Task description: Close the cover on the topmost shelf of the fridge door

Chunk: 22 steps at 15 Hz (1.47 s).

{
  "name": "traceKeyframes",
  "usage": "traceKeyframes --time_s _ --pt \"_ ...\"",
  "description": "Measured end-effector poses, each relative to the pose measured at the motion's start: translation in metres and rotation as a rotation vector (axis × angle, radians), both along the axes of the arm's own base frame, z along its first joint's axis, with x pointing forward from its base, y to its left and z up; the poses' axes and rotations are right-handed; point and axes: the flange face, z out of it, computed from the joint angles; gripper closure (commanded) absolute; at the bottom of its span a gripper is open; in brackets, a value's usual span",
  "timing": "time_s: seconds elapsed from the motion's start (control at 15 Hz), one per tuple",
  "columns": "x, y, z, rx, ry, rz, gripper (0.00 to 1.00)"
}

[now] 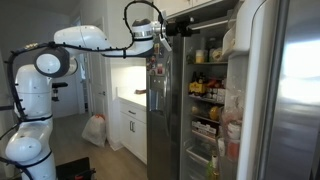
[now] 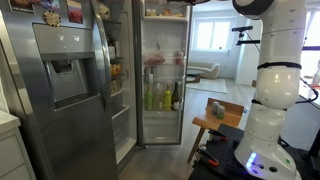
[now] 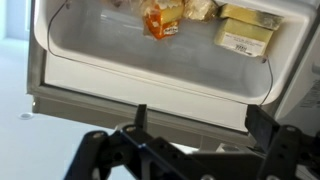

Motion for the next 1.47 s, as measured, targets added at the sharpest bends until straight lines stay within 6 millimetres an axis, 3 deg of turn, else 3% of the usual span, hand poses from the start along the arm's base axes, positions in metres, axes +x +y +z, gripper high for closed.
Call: traceKeyframes --time_s 0.8,1.47 --pt "-0.02 -0.069 0.018 -0.102 -0.108 -0.048 0.0" --pt "-0.004 -0.122 0.01 -0.167 -0.163 0.036 0.0"
